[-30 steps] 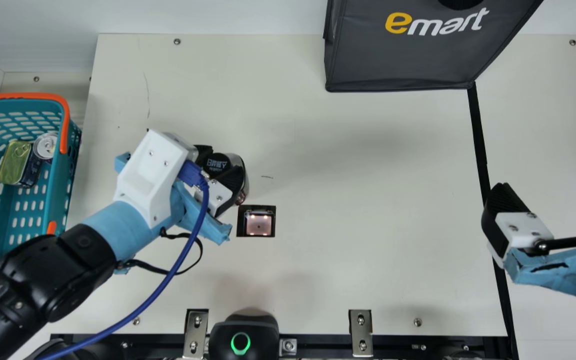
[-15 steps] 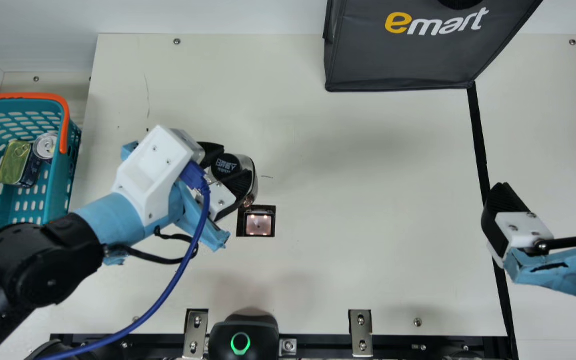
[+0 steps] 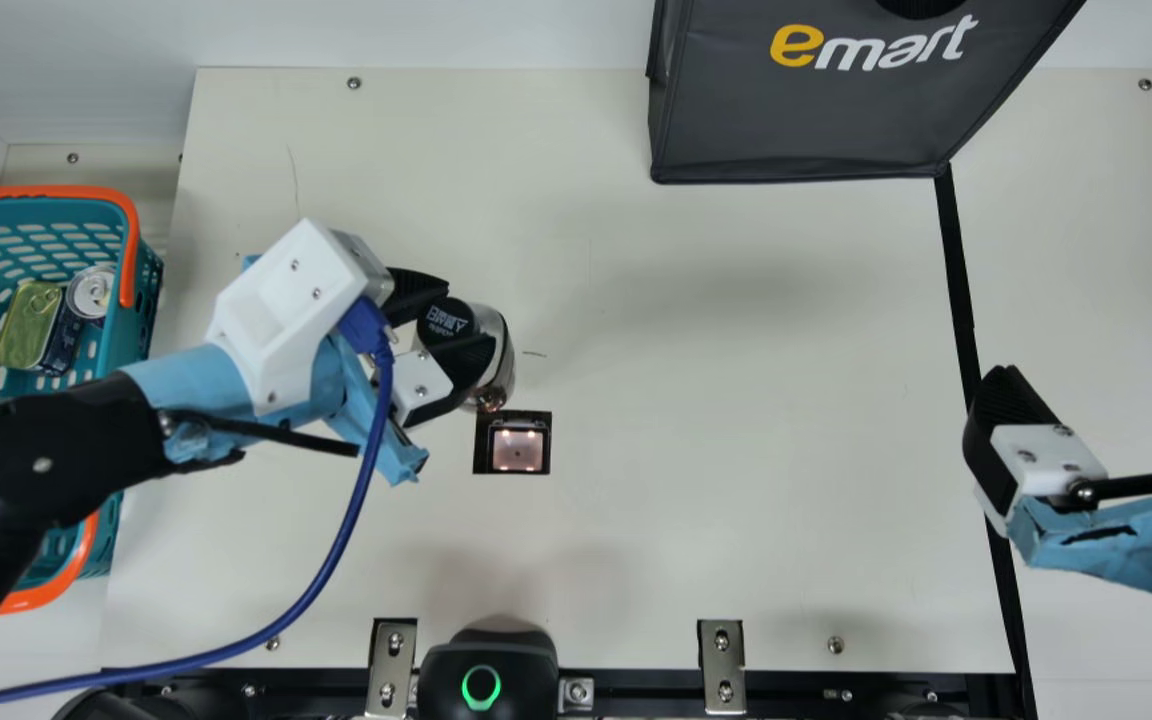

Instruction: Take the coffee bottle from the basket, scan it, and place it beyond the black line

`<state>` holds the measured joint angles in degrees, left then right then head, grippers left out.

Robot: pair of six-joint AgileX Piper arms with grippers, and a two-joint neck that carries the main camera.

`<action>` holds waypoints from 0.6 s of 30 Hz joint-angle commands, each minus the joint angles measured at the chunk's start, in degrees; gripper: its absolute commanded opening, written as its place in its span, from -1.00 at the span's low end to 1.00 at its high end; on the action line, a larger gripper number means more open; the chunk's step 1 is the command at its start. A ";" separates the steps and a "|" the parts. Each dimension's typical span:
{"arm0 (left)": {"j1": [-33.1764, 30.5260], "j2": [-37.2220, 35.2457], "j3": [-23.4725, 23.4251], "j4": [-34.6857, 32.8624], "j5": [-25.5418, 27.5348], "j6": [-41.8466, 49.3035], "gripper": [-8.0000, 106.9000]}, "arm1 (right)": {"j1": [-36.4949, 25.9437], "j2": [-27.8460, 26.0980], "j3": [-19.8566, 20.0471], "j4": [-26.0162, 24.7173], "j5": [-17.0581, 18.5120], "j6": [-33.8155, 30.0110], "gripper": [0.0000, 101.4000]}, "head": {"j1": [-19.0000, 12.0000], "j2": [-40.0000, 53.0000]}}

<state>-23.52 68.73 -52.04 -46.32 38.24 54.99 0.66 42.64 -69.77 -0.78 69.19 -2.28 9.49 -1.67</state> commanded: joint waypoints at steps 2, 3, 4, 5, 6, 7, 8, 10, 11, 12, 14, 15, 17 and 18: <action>1.93 0.65 0.10 -4.13 2.20 7.44 -0.68 | 0.00 0.00 0.00 0.00 0.00 0.00 0.79 | -1.57 0.09; 2.25 0.87 0.13 -4.89 2.72 8.52 -0.68 | 0.00 0.00 0.00 0.00 0.00 0.00 0.79 | -1.57 0.09; 2.73 1.09 0.21 -5.73 3.36 9.78 -0.68 | 0.00 0.00 0.00 0.00 0.00 0.00 0.79 | -1.57 0.09; 3.11 1.31 0.28 -6.55 3.95 10.97 -0.68 | 0.00 0.00 0.00 0.00 0.00 0.00 0.79 | -1.57 0.09; 3.39 1.50 0.31 -7.20 4.49 11.97 -0.68 | 0.00 0.00 0.00 0.00 0.00 0.00 0.79 | -1.57 0.09; 3.75 1.73 0.37 -7.92 5.10 13.08 -0.68 | 0.00 0.00 0.00 0.00 0.00 0.00 0.79 | -1.57 0.09; 4.02 1.92 0.43 -8.53 5.64 14.06 -0.68 | 0.00 0.00 0.00 0.00 0.00 0.00 0.79 | -1.57 0.09; 4.49 2.35 0.50 -9.62 6.72 15.92 -0.68 | 0.00 0.00 0.00 0.00 0.00 0.00 0.79 | -1.57 0.09; 4.67 2.58 0.50 -10.06 7.23 16.77 -0.68 | 0.00 0.00 0.00 0.00 0.00 0.00 0.79 | -1.57 0.09; 4.81 2.77 0.47 -10.43 7.77 17.52 -0.68 | 0.00 0.00 0.00 0.00 0.00 0.00 0.79 | -1.57 0.09; 5.02 3.17 0.45 -11.07 8.78 18.99 -0.68 | 0.00 0.00 0.00 0.00 0.00 0.00 0.79 | -1.57 0.09; 5.07 3.34 0.40 -11.28 9.31 19.61 -0.68 | 0.00 0.00 0.00 0.00 0.00 0.00 0.79 | -1.57 0.09; 5.12 3.74 0.23 -11.59 10.40 20.82 -0.68 | 0.00 0.00 0.00 0.00 0.00 0.00 0.79 | -1.57 0.09; 5.14 3.95 0.14 -11.71 10.93 21.40 -0.68 | 0.00 0.00 0.00 0.00 0.00 0.00 0.79 | -1.57 0.09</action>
<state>-18.41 72.50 -51.79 -57.86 48.40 75.62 0.66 42.64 -69.77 -0.78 69.19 -2.28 9.49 -1.67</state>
